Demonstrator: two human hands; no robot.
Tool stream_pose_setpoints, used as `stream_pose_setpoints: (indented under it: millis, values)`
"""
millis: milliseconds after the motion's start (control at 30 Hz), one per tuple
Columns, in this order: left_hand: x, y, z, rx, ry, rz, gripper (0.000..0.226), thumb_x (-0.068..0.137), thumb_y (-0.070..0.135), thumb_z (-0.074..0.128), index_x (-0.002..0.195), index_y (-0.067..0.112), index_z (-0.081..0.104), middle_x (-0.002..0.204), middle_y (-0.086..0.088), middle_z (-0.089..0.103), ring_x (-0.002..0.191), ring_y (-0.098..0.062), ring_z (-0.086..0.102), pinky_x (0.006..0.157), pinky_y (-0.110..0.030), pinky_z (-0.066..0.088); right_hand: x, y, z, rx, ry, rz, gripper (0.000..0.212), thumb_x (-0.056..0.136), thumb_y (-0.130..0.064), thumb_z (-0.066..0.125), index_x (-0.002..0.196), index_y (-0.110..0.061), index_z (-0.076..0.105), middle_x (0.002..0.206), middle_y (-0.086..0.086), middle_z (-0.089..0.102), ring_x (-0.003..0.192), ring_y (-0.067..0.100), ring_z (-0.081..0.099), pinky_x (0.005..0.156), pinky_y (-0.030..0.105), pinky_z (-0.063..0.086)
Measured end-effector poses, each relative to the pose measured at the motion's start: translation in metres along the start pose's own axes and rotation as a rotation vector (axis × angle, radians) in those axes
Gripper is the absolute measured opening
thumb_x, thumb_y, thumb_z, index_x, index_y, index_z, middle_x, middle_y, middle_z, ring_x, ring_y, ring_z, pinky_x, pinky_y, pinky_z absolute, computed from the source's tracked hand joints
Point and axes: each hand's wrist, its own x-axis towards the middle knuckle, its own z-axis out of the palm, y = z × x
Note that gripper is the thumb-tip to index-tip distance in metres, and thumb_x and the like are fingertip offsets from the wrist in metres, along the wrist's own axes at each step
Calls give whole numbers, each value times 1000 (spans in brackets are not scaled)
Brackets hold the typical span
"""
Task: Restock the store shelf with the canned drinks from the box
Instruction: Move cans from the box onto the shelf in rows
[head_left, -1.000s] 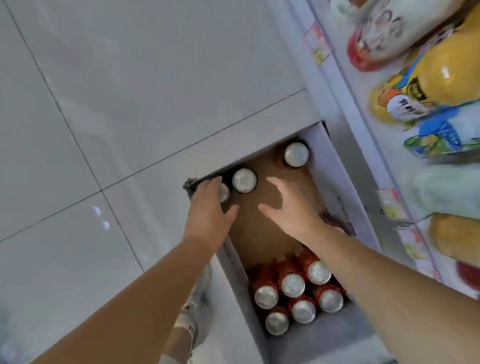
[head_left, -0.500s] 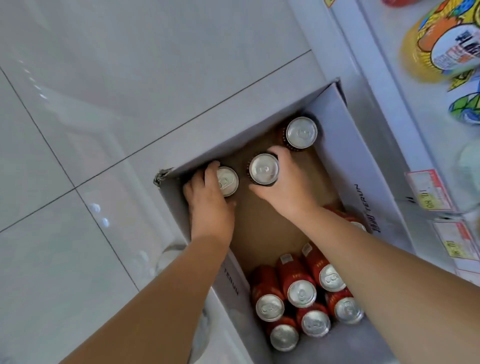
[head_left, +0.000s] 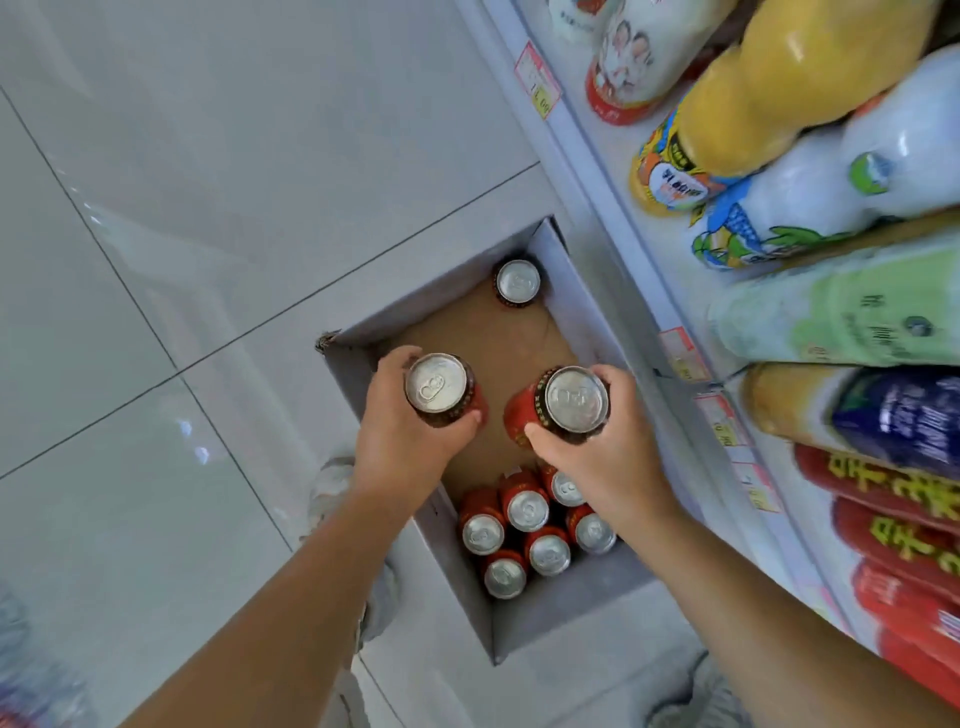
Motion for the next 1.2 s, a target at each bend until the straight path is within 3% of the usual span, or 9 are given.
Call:
stream_pose_setpoints:
  millis: [100,233,400,567,800,933,1033,1100,1200]
  values:
    - [-49,53,-26,-44,-8,-3,73,61,30,88,119,32,44,112,13,60,100,6,57,86,-16,46,-50,-48,-45,64,-10,34,60,64,-31,84,110,-33,46,103,-17,60,97,-6,58,84,15,43]
    - [-123,140,-77,-100,-64,81,74,52,40,84,115,39,46,111,16,61,102,1,60,94,-33,51,-123,-122,-116,159,40,24,58,65,-24,84,111,-30,48,105,-11,64,99,2,62,88,26,48]
    - [-226,269,-140,-150,-90,269,63,42,47,77,98,44,50,102,15,66,96,-2,64,90,-39,54,-224,-227,-219,255,129,-71,59,65,-13,85,110,-26,49,101,-14,64,91,-8,61,79,10,44]
    - [-330,381,-192,-129,-168,576,61,51,44,79,107,42,54,107,15,64,96,1,62,85,-23,49,-323,-312,-320,269,300,-237,50,66,-3,82,96,-28,51,87,-16,68,76,-12,62,67,3,43]
    - [-442,503,-223,-105,-281,943,60,61,39,82,116,41,59,110,17,65,100,-2,59,81,-13,43,-446,-373,-431,391,502,-433,56,59,-40,81,109,-41,55,105,-22,65,99,1,63,84,29,50]
    - [-502,559,-214,-98,-369,1097,64,55,54,78,115,47,57,106,27,66,98,5,60,81,-13,44,-499,-377,-482,484,686,-475,55,61,-35,84,109,-41,57,105,-16,68,93,0,65,75,24,54]
    - [-547,590,-198,-97,-441,1238,52,54,54,76,102,60,57,100,34,65,93,8,60,74,-4,42,-532,-369,-519,495,859,-476,59,48,-40,81,103,-39,60,100,-8,71,92,17,68,82,48,56]
    - [-573,607,-184,-99,-516,1289,52,52,57,73,100,65,56,99,33,66,90,7,62,72,-3,42,-553,-361,-544,509,984,-474,60,46,-36,82,102,-33,60,95,-9,71,88,14,68,79,40,56]
    - [-599,626,-155,-120,-598,1322,55,49,57,73,103,56,60,97,27,69,84,3,63,71,-5,44,-583,-348,-582,457,1165,-485,47,56,-32,86,95,-30,59,85,-23,69,77,-7,62,69,10,45]
